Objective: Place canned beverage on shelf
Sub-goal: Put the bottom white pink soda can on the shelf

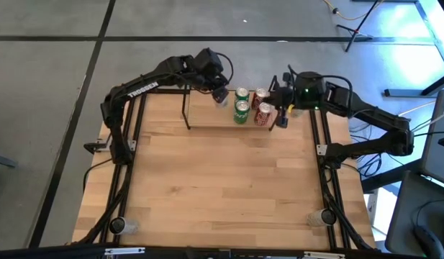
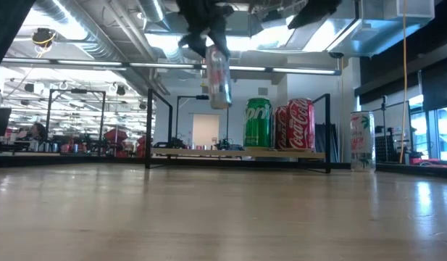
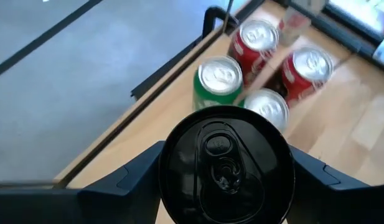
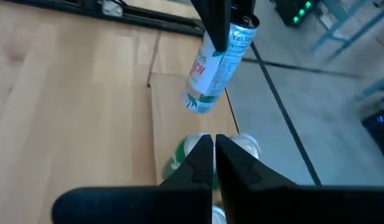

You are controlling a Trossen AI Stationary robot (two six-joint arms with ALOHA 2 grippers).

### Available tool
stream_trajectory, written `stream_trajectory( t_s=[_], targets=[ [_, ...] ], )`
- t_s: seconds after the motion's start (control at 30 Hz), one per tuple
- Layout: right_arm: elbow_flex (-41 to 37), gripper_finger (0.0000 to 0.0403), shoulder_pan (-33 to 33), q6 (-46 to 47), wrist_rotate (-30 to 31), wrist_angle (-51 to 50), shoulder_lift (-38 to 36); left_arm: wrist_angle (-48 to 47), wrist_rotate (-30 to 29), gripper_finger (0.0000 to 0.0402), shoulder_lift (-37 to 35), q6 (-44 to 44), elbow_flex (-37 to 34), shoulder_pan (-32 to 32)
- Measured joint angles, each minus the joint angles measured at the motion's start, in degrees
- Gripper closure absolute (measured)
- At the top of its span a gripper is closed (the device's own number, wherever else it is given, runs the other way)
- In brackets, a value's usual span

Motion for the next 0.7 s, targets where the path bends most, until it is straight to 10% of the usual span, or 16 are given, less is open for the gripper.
stream_trajectory(
  t_s=[0.7],
  targets=[
    [-4.57,0.0393,-1.02,4.77,-1.49,-1.92,0.04,24.27,7.36,0.0172,-0.02,2.69,-20.75,6.77]
  ],
)
